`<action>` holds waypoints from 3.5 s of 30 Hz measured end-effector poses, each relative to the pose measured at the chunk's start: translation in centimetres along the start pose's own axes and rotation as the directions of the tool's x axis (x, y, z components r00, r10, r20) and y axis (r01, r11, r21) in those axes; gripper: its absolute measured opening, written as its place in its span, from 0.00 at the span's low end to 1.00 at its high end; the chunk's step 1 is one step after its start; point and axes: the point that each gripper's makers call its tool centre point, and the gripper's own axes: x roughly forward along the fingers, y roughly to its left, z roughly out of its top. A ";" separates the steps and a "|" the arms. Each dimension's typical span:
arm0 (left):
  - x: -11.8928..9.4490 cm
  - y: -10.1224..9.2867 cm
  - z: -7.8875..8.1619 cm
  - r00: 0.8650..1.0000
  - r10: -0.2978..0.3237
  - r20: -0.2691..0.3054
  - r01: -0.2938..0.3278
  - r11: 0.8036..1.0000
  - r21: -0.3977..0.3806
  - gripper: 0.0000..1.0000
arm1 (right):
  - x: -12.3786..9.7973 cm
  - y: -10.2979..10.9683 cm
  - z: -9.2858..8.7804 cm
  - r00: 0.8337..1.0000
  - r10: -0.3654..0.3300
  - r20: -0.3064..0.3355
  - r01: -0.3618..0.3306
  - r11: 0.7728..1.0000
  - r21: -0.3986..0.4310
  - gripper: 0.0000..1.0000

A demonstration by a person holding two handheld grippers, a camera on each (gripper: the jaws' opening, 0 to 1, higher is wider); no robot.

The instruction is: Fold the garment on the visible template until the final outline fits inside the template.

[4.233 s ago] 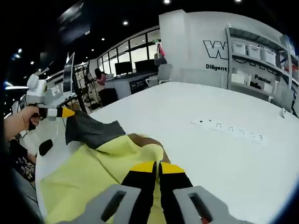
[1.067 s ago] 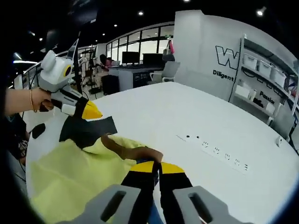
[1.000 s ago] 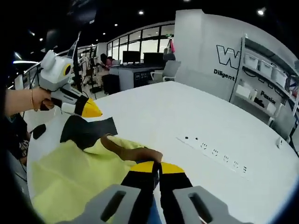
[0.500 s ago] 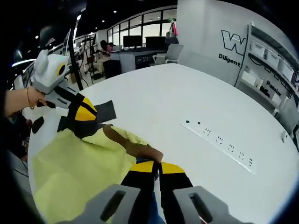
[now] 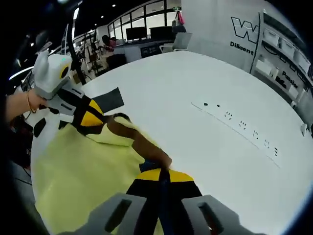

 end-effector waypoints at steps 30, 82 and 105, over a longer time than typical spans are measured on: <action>-0.2 -1.0 1.1 0.998 -0.048 0.026 0.046 0.995 0.086 0.11 | -0.3 1.0 -0.7 1.000 0.014 -0.021 -0.014 1.000 0.028 0.00; 1.2 4.6 6.0 0.954 0.205 0.219 -0.207 0.978 -0.014 0.24 | 0.7 -3.2 4.0 0.962 -0.135 0.236 0.103 0.984 0.144 0.20; -6.7 -5.2 1.1 0.951 0.047 0.306 0.010 0.983 -0.183 0.94 | -7.3 -0.7 -1.5 0.940 -0.105 0.326 -0.002 0.950 0.311 0.75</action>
